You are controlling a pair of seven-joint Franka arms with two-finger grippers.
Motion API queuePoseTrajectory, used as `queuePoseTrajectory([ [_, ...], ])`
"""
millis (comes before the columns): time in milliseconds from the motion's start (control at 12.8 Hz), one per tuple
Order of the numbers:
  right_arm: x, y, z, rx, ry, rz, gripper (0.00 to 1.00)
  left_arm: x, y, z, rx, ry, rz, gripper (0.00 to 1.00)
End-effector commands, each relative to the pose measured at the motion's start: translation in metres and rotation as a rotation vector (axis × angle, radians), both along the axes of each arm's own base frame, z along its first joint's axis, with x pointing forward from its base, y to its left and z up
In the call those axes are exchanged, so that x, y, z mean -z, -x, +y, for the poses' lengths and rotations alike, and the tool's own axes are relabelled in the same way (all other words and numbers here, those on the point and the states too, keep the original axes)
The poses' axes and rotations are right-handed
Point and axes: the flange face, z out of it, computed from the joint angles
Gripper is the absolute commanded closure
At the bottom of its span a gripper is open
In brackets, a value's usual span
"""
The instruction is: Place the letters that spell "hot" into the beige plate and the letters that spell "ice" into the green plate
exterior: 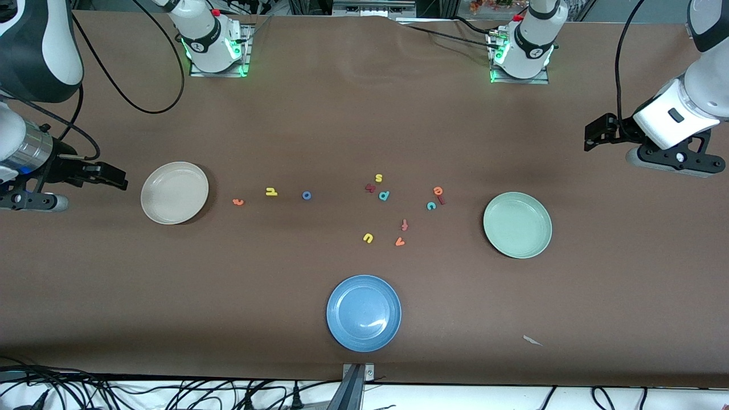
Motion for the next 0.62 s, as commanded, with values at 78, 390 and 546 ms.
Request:
queuePoseTrajectory([
  [78, -0.004, 0.002, 0.007, -0.005, 0.014, 0.003, 0.00, -0.003, 0.000, 0.005, -0.006, -0.023, 0.013, 0.00],
  [390, -0.002, 0.002, 0.042, -0.061, 0.012, 0.003, 0.00, 0.010, -0.006, 0.009, -0.014, -0.024, 0.036, 0.00],
  [546, 0.012, 0.003, 0.064, -0.104, 0.012, 0.024, 0.00, 0.042, -0.017, 0.002, 0.013, -0.029, 0.091, 0.00],
])
